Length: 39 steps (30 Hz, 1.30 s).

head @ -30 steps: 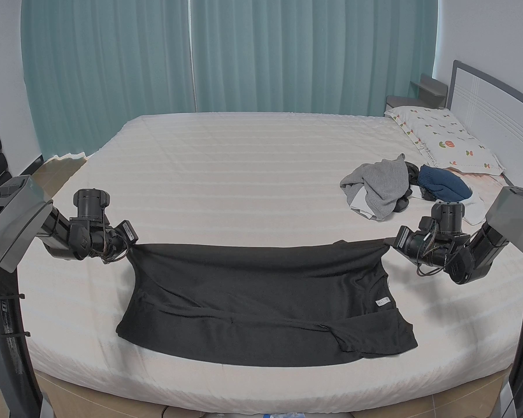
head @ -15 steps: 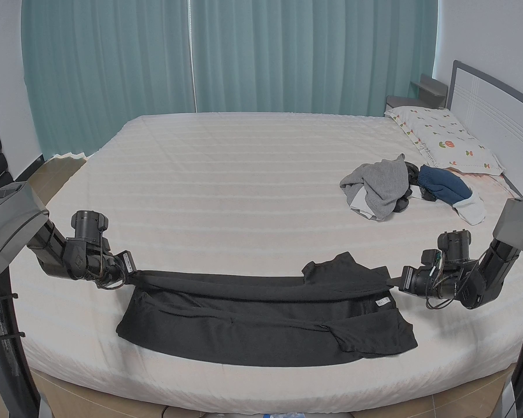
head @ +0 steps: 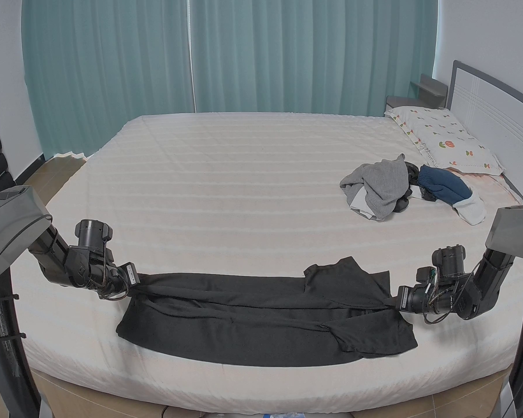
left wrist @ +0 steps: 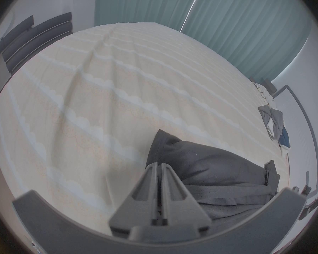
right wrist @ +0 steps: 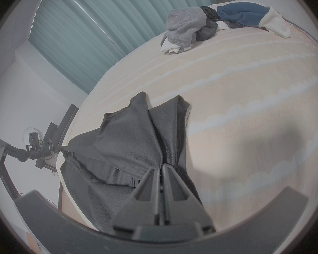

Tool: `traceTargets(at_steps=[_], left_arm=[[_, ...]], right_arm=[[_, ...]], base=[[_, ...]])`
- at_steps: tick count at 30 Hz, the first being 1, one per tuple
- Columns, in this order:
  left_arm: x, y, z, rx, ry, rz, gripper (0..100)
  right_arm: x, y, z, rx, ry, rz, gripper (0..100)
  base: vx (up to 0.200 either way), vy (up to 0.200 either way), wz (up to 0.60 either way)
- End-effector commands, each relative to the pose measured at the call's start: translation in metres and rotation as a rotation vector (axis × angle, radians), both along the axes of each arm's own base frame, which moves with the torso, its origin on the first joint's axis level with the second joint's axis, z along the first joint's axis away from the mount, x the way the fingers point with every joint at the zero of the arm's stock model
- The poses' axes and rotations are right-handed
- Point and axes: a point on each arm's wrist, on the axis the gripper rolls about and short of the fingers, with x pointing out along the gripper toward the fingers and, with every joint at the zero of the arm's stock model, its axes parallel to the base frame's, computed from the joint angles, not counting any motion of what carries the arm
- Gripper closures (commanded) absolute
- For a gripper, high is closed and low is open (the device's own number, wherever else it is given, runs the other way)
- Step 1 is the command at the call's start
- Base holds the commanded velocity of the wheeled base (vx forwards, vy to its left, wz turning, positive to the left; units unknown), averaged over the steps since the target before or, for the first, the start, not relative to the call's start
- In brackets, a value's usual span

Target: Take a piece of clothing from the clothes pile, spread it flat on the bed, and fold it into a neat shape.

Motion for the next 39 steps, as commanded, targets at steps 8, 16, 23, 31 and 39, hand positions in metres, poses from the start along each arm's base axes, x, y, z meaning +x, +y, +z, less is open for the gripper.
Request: traceTargets(at_steps=[8,16,23,31,39], left_arm=[[-0.001,-0.001,0.006,-0.006,-0.017,0.009,0],[0.012,0.003,0.026,-0.088,-0.087,0.101,0],[0.029,0.001,0.016,-0.121,-0.087,0.128,0],[0.032,0.000,-0.001,-0.169,-0.043,0.152,0],[0.007,0.001,0.009,-0.283,0.000,0.212,0]], right_arm=[[0.006,-0.004,0.021,0.033,-0.062,-0.031,0],[0.017,-0.003,0.034,0.126,-0.065,-0.124,0],[0.023,-0.003,0.026,0.187,-0.018,-0.184,0],[0.018,-0.004,0.029,0.256,0.027,-0.252,0],[0.012,0.003,0.049,0.343,0.089,-0.381,0]], base=[[0.000,0.000,0.00],[0.000,0.000,0.00],[0.000,0.000,0.00],[0.000,0.000,0.00],[0.000,0.000,0.00]])
